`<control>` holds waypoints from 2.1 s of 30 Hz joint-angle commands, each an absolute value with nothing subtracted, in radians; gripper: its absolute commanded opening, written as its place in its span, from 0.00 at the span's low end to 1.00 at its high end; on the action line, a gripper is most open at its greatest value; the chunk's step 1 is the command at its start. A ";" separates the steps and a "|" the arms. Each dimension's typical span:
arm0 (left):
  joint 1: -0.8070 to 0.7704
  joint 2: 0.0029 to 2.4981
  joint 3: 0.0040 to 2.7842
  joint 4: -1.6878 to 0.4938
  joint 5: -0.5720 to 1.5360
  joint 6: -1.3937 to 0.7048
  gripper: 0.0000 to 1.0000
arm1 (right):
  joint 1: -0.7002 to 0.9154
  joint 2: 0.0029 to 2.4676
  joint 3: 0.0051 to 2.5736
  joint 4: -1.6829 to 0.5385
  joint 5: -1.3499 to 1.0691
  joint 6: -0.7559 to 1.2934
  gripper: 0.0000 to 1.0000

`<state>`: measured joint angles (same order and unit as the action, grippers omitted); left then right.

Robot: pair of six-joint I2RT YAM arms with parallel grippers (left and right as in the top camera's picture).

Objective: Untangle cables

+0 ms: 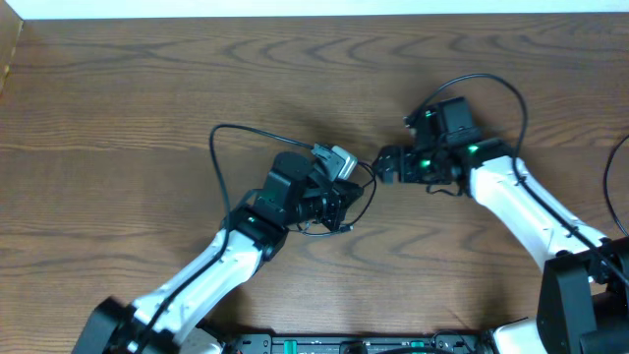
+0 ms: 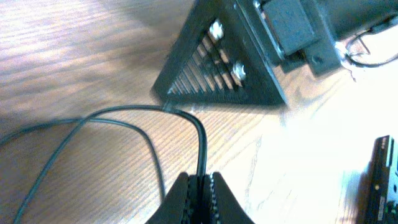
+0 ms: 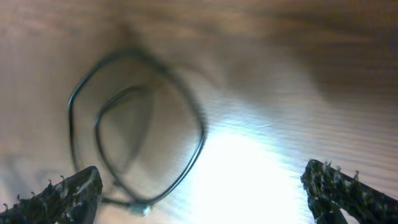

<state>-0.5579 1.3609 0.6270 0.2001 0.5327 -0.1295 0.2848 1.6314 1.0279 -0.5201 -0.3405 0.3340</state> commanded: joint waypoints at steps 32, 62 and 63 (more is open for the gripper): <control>-0.555 0.730 0.705 0.029 0.346 -0.136 0.08 | 0.250 1.621 1.026 -0.580 -0.981 -0.466 0.99; -0.555 0.723 0.788 -0.001 0.320 -0.143 0.07 | 0.619 1.755 1.023 -0.330 -0.912 -0.364 0.99; -0.555 0.722 0.788 -0.001 0.319 -0.143 0.07 | 0.629 1.763 1.023 -0.318 -0.912 -0.359 0.99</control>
<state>-0.5575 0.7326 0.7597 -0.0013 0.3302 -0.1349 0.6006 1.7424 1.0264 -0.3382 -0.8829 -0.4007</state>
